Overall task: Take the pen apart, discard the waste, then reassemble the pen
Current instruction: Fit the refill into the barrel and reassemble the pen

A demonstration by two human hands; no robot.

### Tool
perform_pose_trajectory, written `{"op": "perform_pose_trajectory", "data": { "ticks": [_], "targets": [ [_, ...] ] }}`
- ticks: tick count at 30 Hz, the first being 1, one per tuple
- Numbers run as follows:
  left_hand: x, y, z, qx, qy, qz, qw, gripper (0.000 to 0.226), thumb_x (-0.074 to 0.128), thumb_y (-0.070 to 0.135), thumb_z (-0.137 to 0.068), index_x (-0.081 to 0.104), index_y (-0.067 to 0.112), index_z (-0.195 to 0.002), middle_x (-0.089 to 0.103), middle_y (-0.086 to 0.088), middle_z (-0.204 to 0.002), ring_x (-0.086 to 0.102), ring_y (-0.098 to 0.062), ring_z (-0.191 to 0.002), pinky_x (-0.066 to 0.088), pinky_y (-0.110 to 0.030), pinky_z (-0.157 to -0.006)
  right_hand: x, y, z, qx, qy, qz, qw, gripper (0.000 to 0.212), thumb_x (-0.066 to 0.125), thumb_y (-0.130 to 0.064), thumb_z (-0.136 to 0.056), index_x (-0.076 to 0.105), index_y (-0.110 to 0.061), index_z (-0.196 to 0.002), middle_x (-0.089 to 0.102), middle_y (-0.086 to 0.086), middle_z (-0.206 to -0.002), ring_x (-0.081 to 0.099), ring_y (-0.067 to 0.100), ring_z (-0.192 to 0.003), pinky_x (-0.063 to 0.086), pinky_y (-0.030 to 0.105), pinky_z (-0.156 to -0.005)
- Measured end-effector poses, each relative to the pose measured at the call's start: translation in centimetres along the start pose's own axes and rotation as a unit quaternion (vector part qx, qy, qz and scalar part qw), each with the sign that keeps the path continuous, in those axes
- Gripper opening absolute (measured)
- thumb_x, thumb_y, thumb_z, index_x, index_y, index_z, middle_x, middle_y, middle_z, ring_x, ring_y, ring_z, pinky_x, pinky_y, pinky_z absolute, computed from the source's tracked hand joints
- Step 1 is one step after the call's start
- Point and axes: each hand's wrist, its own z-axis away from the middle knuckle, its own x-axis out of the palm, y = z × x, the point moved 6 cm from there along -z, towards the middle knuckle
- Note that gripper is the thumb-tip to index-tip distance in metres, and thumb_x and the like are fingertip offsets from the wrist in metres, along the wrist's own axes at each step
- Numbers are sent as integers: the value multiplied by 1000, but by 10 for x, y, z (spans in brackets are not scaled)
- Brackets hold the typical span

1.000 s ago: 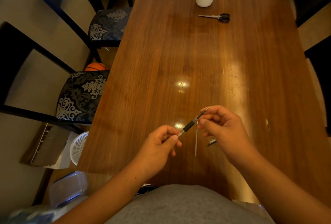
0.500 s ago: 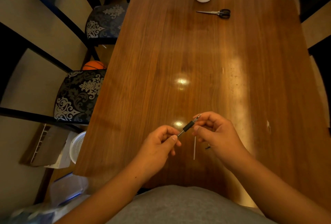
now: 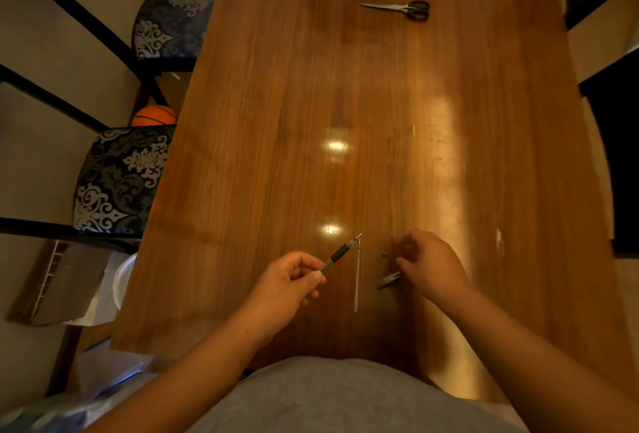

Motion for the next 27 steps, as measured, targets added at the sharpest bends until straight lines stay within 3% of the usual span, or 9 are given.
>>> {"op": "perform_pose_trajectory", "data": {
  "ticks": [5,12,17,20,22,27],
  "targets": [
    [0,-20,-11,-32,4,-10,999,14,59,13,-92,66,25,-94,74,8,-78,63,-1,-64,48,-22,-60,22,-2,-8,-38,-18,61,997,26,72,-29,-80,60,-26,-103,55,-8,-93,47,6,-73,28,12,-51],
    [1,-28,-19,-46,-5,-22,999,14,59,15,-92,66,28,-94,74,8,-81,64,0,-65,48,-22,-61,25,-22,-14,-119,12,131,984,11,62,-23,-88,67,-17,-96,61,-1,-91,50,12,-75,35,22,-61],
    [0,-24,-21,-41,-8,-20,999,15,59,16,-92,65,28,-94,75,9,-83,64,1,-64,48,-21,-59,22,-28,-17,-113,-9,141,983,14,58,-21,-91,66,-14,-98,64,2,-96,59,19,-85,47,29,-66],
    [0,-19,-22,-33,-8,-19,999,14,59,15,-92,65,27,-95,75,8,-82,64,0,-64,47,-22,-60,16,-27,-16,-31,-42,-21,998,11,64,-21,-89,69,-16,-98,66,-2,-90,62,14,-80,52,26,-64],
    [-1,-14,-21,-23,-8,-21,999,14,59,16,-92,66,29,-94,75,8,-84,64,0,-66,47,-23,-62,13,-29,-12,37,-78,-208,974,6,68,-18,-87,70,-15,-92,68,0,-82,64,12,-70,52,21,-57],
    [-1,4,-14,12,-14,-19,1000,24,59,17,-91,67,38,-86,75,8,-85,65,-2,-68,48,-23,-62,-15,-56,4,10,-115,-379,918,3,68,-10,-86,71,-11,-87,68,-1,-68,60,8,-60,50,17,-55]
  ]
}}
